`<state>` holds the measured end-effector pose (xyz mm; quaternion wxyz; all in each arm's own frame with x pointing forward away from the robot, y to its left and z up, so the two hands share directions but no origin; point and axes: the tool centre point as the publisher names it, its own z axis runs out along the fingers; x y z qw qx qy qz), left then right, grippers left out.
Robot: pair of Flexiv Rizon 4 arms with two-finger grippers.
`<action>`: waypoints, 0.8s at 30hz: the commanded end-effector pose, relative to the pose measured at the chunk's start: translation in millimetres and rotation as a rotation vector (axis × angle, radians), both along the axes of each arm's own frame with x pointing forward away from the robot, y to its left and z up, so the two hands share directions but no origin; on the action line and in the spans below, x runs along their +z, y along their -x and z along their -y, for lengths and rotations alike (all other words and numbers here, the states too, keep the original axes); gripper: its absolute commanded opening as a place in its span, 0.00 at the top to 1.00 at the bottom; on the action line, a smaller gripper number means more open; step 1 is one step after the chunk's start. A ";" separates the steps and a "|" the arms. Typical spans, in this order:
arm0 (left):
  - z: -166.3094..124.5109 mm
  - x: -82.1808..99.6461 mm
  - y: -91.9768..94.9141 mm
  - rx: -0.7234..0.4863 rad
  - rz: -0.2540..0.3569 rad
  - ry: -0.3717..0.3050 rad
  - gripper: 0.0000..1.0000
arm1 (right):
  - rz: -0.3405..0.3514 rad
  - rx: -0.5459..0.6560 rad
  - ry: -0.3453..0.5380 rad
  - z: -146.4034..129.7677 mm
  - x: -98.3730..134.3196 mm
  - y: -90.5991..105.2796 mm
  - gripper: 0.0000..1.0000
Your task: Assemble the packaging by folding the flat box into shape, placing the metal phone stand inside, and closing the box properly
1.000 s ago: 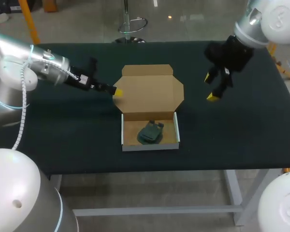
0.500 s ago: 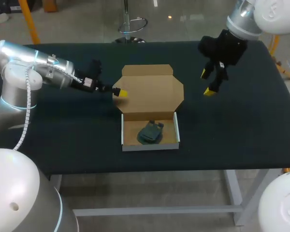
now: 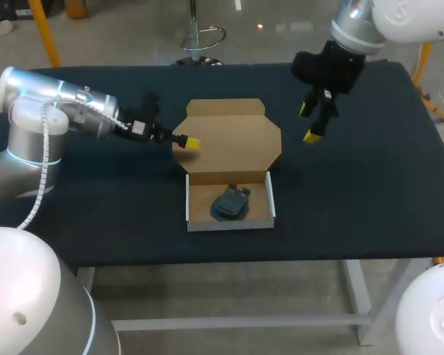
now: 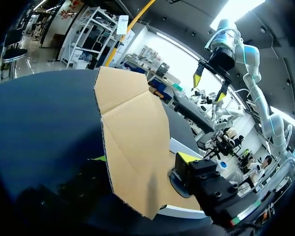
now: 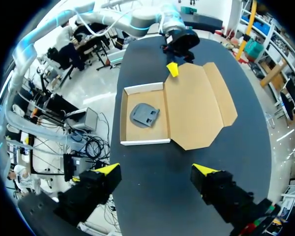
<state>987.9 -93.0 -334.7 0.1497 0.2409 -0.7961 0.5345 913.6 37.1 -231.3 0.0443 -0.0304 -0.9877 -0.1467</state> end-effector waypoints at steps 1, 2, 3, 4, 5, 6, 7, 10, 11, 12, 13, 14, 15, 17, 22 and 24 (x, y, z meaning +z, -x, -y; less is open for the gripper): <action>0.4 -2.0 -3.6 -0.021 0.009 0.015 0.38 | -0.007 0.004 0.014 -4.6 3.1 -1.5 0.00; 0.8 -1.7 -3.6 -0.026 0.016 0.017 0.38 | -0.007 0.005 0.017 -5.5 3.7 -1.4 0.00; 1.2 -1.4 -3.5 -0.029 0.019 0.019 0.38 | -0.006 0.006 0.019 -6.3 4.3 -1.1 0.00; 1.6 -1.1 -3.3 -0.031 0.022 0.021 0.37 | -0.005 0.007 0.021 -7.0 4.9 -0.8 0.00; 1.9 -1.0 -3.3 -0.034 0.025 0.025 0.38 | -0.004 0.008 0.024 -7.5 5.4 -0.7 0.00; 2.3 -0.6 -2.9 -0.036 0.028 0.027 0.40 | -0.004 0.009 0.025 -7.9 5.9 -0.5 0.00; 2.6 -0.4 -2.7 -0.040 0.031 0.032 0.43 | -0.003 0.009 0.026 -8.3 6.3 -0.3 0.00; 3.4 0.8 -1.8 -0.057 0.040 0.055 0.47 | -0.002 0.011 0.032 -9.2 7.0 0.3 0.00; 3.5 1.4 -1.5 -0.066 0.042 0.067 0.47 | -0.002 0.011 0.034 -9.6 7.0 0.5 0.00; 3.5 1.9 -1.2 -0.068 0.044 0.070 0.48 | -0.002 0.011 0.036 -9.8 7.1 0.8 0.00; 3.9 2.4 -0.9 -0.073 0.049 0.075 0.51 | -0.003 0.011 0.040 -10.0 7.2 1.0 0.00; 4.2 3.1 -0.6 -0.079 0.052 0.084 0.52 | -0.003 0.011 0.042 -10.1 7.2 1.2 0.00; 4.3 3.8 -0.3 -0.078 0.053 0.084 0.53 | -0.003 0.011 0.044 -10.2 7.3 1.5 0.00; 5.1 5.0 0.1 -0.083 0.059 0.087 0.54 | -0.003 0.011 0.048 -10.3 7.8 2.3 0.00; 7.3 7.5 0.4 -0.098 0.075 0.104 0.59 | -0.002 0.010 0.054 -10.4 9.8 3.7 0.00; 8.6 9.1 0.7 -0.104 0.077 0.113 0.60 | -0.002 0.010 0.058 -10.5 10.2 4.1 0.00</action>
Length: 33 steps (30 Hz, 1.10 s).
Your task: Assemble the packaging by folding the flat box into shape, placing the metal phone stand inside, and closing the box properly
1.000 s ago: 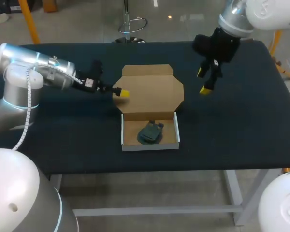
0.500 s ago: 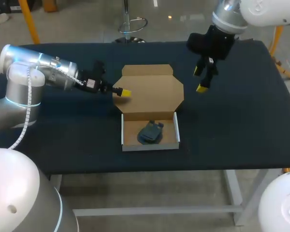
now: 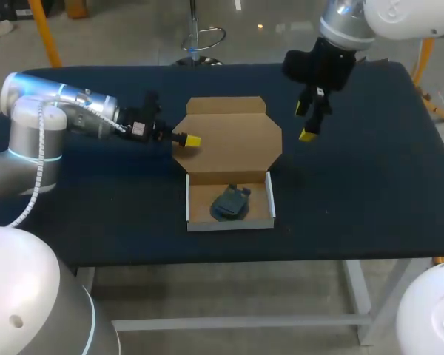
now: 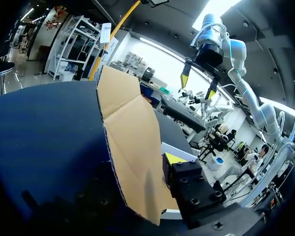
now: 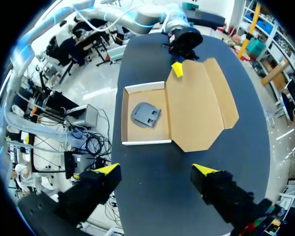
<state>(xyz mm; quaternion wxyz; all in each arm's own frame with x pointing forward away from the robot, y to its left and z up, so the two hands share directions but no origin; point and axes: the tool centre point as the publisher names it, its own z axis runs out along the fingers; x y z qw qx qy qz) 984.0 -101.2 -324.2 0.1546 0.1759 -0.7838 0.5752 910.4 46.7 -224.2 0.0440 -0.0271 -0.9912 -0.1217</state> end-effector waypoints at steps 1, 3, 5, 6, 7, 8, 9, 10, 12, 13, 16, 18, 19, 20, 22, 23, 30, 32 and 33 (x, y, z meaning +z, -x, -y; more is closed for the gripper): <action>1.3 -0.8 -3.0 -0.018 0.000 0.018 0.60 | -0.003 0.001 0.011 -0.9 3.3 1.3 0.00; 3.6 0.7 -2.1 -0.022 0.005 0.020 0.62 | -0.003 0.001 0.014 -0.9 3.5 1.8 0.00; 5.0 1.9 -1.5 -0.027 0.010 0.024 0.67 | -0.003 0.001 0.017 -0.7 4.3 2.7 0.00; 5.8 2.4 -1.1 -0.031 0.014 0.024 0.68 | -0.003 0.001 0.018 -0.5 4.7 3.1 0.00; 6.3 2.7 -0.9 -0.033 0.016 0.024 0.69 | -0.002 0.000 0.019 -0.2 5.4 3.4 0.00; 6.6 2.9 -0.7 -0.034 0.017 0.024 0.69 | -0.001 -0.001 0.020 0.1 5.9 3.7 0.00; 6.9 3.0 -0.5 -0.035 0.019 0.024 0.69 | -0.001 -0.001 0.020 0.4 6.3 3.9 0.00; 7.1 3.1 -0.2 -0.035 0.021 0.024 0.69 | 0.000 -0.002 0.021 0.6 6.6 4.1 0.00; 7.4 3.3 0.3 -0.036 0.024 0.026 0.76 | 0.001 -0.003 0.021 0.8 6.9 4.4 0.00; 7.5 3.4 0.6 -0.036 0.026 0.028 0.78 | 0.001 -0.003 0.022 0.9 7.0 4.5 0.00; 7.8 3.9 1.9 -0.038 0.030 0.032 0.80 | 0.002 -0.004 0.024 0.9 7.2 5.0 0.00; 7.9 4.1 2.8 -0.039 0.033 0.034 0.83 | 0.003 -0.004 0.025 0.9 7.3 5.3 0.00; 7.9 4.1 2.9 -0.039 0.034 0.034 0.84 | 0.003 -0.004 0.025 0.8 7.3 5.4 0.00; 7.8 4.1 3.3 -0.039 0.036 0.034 0.84 | 0.003 -0.004 0.025 0.7 7.3 5.7 0.00; 6.3 3.8 3.8 -0.037 0.037 0.037 0.82 | 0.002 -0.004 0.026 0.5 7.1 6.0 0.00; 5.3 3.7 3.7 -0.035 0.036 0.039 0.82 | 0.001 -0.003 0.027 0.5 7.0 6.1 0.00; 2.3 3.1 2.9 -0.024 0.027 0.056 0.82 | 0.000 -0.001 0.032 -1.1 6.6 6.4 0.00; 2.1 3.3 2.7 -0.022 0.027 0.059 0.83 | 0.000 0.000 0.033 -1.7 6.7 6.4 0.00; 2.1 3.4 2.7 -0.022 0.028 0.061 0.84 | 0.000 0.001 0.033 -1.9 6.7 6.3 0.00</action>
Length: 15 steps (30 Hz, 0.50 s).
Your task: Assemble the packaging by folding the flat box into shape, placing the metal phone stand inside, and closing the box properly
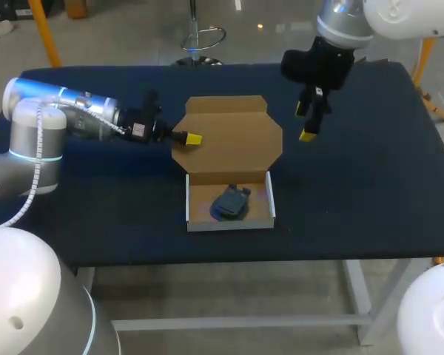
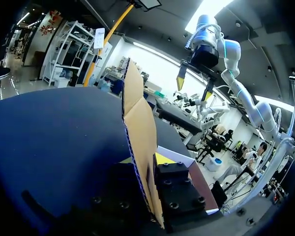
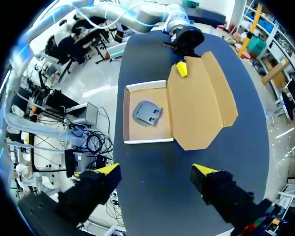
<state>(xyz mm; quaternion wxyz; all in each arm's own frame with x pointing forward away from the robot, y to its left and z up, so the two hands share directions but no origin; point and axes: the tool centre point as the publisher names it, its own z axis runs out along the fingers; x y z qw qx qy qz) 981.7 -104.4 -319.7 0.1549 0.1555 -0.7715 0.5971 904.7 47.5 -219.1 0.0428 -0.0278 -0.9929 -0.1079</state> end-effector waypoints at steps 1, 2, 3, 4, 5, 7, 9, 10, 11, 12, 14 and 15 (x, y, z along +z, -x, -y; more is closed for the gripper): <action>-1.1 -0.7 0.2 -0.001 0.002 0.009 0.85 | -0.002 0.001 0.006 -1.4 1.6 0.6 0.00; -1.0 -0.3 0.3 -0.002 0.003 0.011 0.86 | -0.003 0.002 0.008 -1.6 1.6 0.6 0.00; -0.7 0.2 0.3 -0.002 0.004 0.012 0.87 | -0.003 0.002 0.009 -1.6 1.6 0.6 0.00; -0.3 0.6 0.3 -0.003 0.005 0.014 0.86 | -0.004 0.001 0.009 -1.7 1.6 0.6 0.00; 0.0 0.9 0.2 -0.004 0.006 0.014 0.85 | -0.004 0.001 0.010 -1.9 1.6 0.7 0.00; 1.0 1.4 0.0 -0.008 0.010 0.016 0.85 | -0.005 0.001 0.012 -2.0 1.6 0.7 0.00; 1.7 2.1 0.3 -0.011 0.014 0.018 0.85 | -0.006 0.000 0.013 -2.1 1.4 0.8 0.00; 2.1 2.3 0.4 -0.012 0.016 0.018 0.84 | -0.006 -0.001 0.013 -2.2 1.3 0.9 0.00; 2.3 2.4 0.5 -0.014 0.018 0.019 0.84 | -0.007 -0.001 0.014 -2.2 0.9 1.0 0.00; 2.6 2.6 0.8 -0.015 0.022 0.018 0.84 | -0.008 -0.002 0.014 -2.2 0.7 1.1 0.00; 3.0 2.7 1.1 -0.016 0.026 0.016 0.85 | -0.010 -0.003 0.016 -2.2 0.6 1.1 0.00; 3.0 2.8 1.1 -0.016 0.027 0.016 0.86 | -0.010 -0.003 0.016 -2.2 0.5 1.2 0.00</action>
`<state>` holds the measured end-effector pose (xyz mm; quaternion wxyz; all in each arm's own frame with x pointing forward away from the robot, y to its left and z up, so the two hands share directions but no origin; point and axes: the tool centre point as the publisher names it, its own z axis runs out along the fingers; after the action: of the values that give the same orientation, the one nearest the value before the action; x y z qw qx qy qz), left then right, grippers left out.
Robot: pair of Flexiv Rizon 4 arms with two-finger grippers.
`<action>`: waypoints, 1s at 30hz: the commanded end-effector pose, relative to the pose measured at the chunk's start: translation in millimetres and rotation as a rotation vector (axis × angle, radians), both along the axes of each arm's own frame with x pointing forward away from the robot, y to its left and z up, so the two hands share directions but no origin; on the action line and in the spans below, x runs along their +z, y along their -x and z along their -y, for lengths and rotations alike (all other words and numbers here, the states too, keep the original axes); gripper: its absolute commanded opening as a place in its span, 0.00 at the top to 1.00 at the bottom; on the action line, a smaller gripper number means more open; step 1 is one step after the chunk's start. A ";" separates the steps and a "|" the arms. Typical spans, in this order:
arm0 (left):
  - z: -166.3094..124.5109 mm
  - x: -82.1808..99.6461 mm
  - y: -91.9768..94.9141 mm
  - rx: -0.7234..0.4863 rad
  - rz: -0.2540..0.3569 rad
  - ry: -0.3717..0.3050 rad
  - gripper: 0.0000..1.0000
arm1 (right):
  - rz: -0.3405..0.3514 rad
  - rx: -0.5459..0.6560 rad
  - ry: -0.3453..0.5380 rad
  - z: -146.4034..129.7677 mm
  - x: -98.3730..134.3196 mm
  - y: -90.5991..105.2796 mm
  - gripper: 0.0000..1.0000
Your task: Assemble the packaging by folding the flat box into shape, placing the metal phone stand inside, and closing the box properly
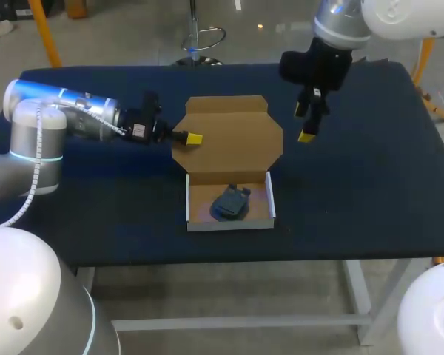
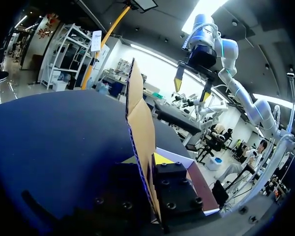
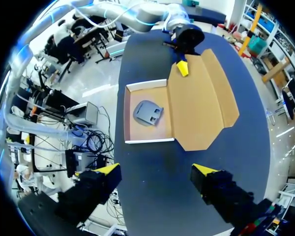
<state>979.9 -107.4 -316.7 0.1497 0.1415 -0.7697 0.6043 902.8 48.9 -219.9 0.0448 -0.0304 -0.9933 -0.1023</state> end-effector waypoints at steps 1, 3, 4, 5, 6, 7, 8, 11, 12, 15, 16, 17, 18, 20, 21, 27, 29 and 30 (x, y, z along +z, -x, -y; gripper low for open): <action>0.1 -0.2 -0.6 -0.003 0.004 -0.001 0.88 | -0.006 0.002 0.005 -0.8 1.2 -0.7 0.00; 0.4 -0.1 -0.3 -0.003 0.009 -0.001 0.89 | -0.006 0.002 0.007 -0.9 1.0 -0.3 0.00; 0.6 -0.1 0.0 -0.002 0.013 -0.002 0.90 | -0.007 0.002 0.008 -1.0 1.0 -0.2 0.00; 0.6 0.0 0.1 -0.003 0.017 -0.001 0.93 | -0.007 0.002 0.008 -1.0 1.0 -0.1 0.00; 0.6 0.2 0.3 -0.004 0.019 0.000 0.96 | -0.007 0.002 0.009 -1.0 1.0 0.0 0.00; 0.6 0.4 0.7 -0.005 0.026 0.002 0.98 | -0.007 0.002 0.010 -1.0 1.1 0.2 0.00; 0.4 0.7 1.1 -0.007 0.030 0.005 1.00 | -0.007 0.002 0.010 -0.9 1.3 0.4 0.00; -0.2 1.3 2.0 -0.010 0.041 0.012 1.00 | -0.007 0.001 0.011 -0.7 1.7 0.9 0.00; -0.5 1.6 2.6 -0.014 0.046 0.016 1.00 | -0.007 0.000 0.012 -0.6 1.8 1.1 0.00; -0.9 2.4 4.6 -0.024 0.061 0.020 1.00 | -0.007 -0.001 0.011 -0.2 2.2 1.7 0.00; -0.9 2.4 4.6 -0.024 0.061 0.020 1.00 | -0.006 -0.002 0.011 -0.1 2.2 1.9 0.00; -0.9 2.4 4.6 -0.024 0.061 0.020 1.00 | -0.006 -0.002 0.011 0.0 2.4 2.3 0.00; -0.9 2.4 4.6 -0.024 0.061 0.020 1.00 | -0.005 -0.002 0.010 0.0 2.4 2.5 0.00; -0.9 2.4 4.6 -0.024 0.061 0.020 1.00 | -0.003 -0.003 0.008 0.3 2.8 3.0 0.00; -0.9 2.4 4.6 -0.024 0.061 0.020 1.00 | -0.002 -0.004 0.007 0.5 3.2 3.2 0.00; -0.9 2.4 4.6 -0.024 0.061 0.020 1.00 | 0.007 -0.005 0.006 3.0 6.8 5.8 0.00; -0.9 2.4 4.6 -0.024 0.061 0.020 1.00 | 0.011 -0.003 0.008 3.0 7.6 5.7 0.00; -0.9 2.4 4.6 -0.024 0.061 0.020 1.00 | 0.013 -0.002 0.008 2.8 8.0 5.7 0.00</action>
<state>974.7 -107.4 -312.5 0.1341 0.1132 -0.7697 0.6138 900.6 47.1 -214.0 0.0413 -0.0314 -0.9938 -0.0979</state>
